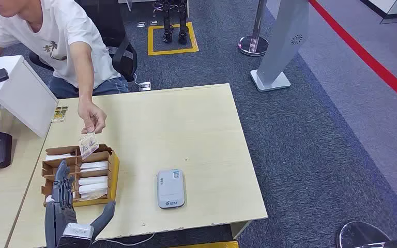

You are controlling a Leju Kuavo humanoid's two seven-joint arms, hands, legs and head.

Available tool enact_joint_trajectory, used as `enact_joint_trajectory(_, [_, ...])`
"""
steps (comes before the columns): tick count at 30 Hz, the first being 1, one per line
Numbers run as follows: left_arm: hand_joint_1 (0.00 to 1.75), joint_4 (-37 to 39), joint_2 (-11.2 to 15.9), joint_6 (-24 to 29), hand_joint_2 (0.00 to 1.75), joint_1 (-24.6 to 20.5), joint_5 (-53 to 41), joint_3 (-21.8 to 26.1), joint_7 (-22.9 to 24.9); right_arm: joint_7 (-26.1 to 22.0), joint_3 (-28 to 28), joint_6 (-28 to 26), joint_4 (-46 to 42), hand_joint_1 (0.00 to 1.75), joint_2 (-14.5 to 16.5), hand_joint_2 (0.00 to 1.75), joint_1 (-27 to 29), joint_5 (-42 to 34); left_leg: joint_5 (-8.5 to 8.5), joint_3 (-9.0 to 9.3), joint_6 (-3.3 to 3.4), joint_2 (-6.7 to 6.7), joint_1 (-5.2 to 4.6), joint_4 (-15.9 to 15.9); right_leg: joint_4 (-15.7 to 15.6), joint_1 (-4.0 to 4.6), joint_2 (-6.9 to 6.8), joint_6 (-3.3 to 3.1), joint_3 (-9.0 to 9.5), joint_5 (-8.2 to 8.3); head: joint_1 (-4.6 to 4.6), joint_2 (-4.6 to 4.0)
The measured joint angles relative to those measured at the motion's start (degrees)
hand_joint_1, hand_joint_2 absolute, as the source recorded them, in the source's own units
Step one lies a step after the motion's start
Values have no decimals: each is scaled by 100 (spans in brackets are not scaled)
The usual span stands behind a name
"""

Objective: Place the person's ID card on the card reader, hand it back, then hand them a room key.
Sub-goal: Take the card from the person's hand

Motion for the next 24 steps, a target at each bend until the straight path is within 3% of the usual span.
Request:
enact_joint_trajectory(8, [0,-2,5,108,175,-2,-223,-3,72,2,0,0,0,0,-1,0,0,-1,0,0,0,0,0,0,0,0,0,0,0,0,0,0])
enact_joint_trajectory(14, [0,-3,150,375,175,-268,-1578,26,981,54,0,51,-1,0,-29,0,-1,74,1,0,0,-1,0,0,0,0,-3,0,2,0,-1,0])
enact_joint_trajectory(18, [0,54,576,331,175,-708,-2920,141,1648,62,0,127,-26,0,-68,0,-2,200,6,3,-7,-1,2,0,2,0,-2,-2,2,2,-2,0])
enact_joint_trajectory(24, [0,225,1374,50,175,-1713,-4364,179,2201,-625,0,-104,-128,0,-122,0,-107,231,15,3,-15,-2,6,0,7,4,-2,-5,2,6,-2,0])
